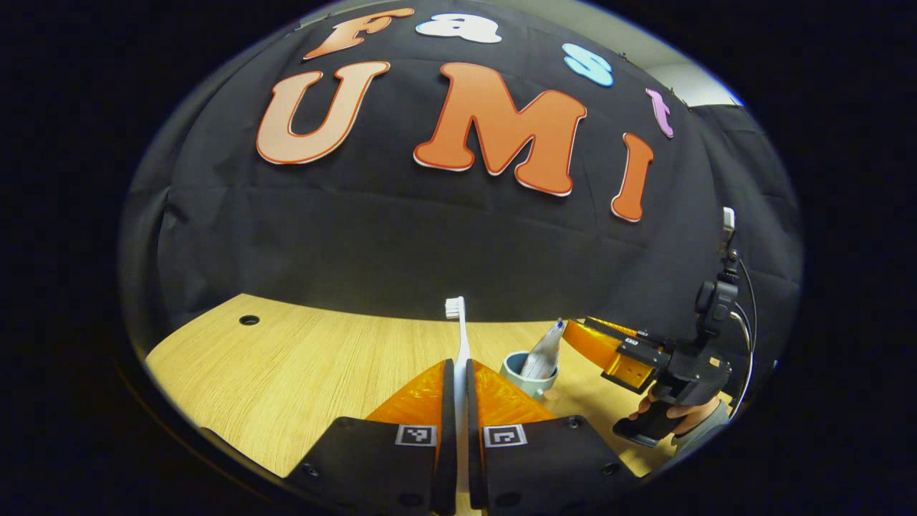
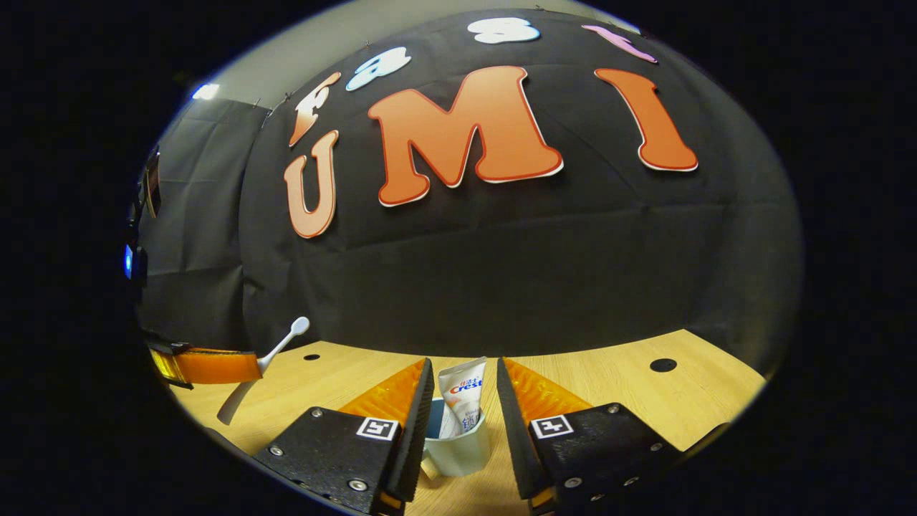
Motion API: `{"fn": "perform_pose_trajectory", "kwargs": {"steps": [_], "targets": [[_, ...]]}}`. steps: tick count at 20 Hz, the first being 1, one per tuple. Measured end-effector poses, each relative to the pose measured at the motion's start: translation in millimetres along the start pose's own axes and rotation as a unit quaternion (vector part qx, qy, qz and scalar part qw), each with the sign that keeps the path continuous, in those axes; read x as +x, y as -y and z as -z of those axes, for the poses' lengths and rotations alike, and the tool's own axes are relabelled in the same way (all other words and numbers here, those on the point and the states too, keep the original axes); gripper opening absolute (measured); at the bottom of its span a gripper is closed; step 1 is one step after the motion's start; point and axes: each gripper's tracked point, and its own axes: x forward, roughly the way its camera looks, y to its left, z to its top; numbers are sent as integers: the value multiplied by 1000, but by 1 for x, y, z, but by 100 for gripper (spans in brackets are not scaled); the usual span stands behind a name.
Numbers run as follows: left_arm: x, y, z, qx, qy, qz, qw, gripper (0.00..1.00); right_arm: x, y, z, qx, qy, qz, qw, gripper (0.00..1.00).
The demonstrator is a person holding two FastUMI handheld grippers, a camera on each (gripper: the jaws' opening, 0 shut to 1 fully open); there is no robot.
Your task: Put the toothbrush and toothpaste on the desktop into the cup, then pick up the cup and place it on the coaster on the desktop.
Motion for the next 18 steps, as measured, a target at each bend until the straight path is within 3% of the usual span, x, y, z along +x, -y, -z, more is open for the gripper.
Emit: {"fn": "perform_pose_trajectory", "kwargs": {"steps": [9,18], "targets": [[23,39,-27,-9,60,49,997,10,-53,22,-23,-15,32,29,999,75],[56,57,-28,-37,93,59,993,10,-93,34,-36,-30,51,41,997,77]]}}
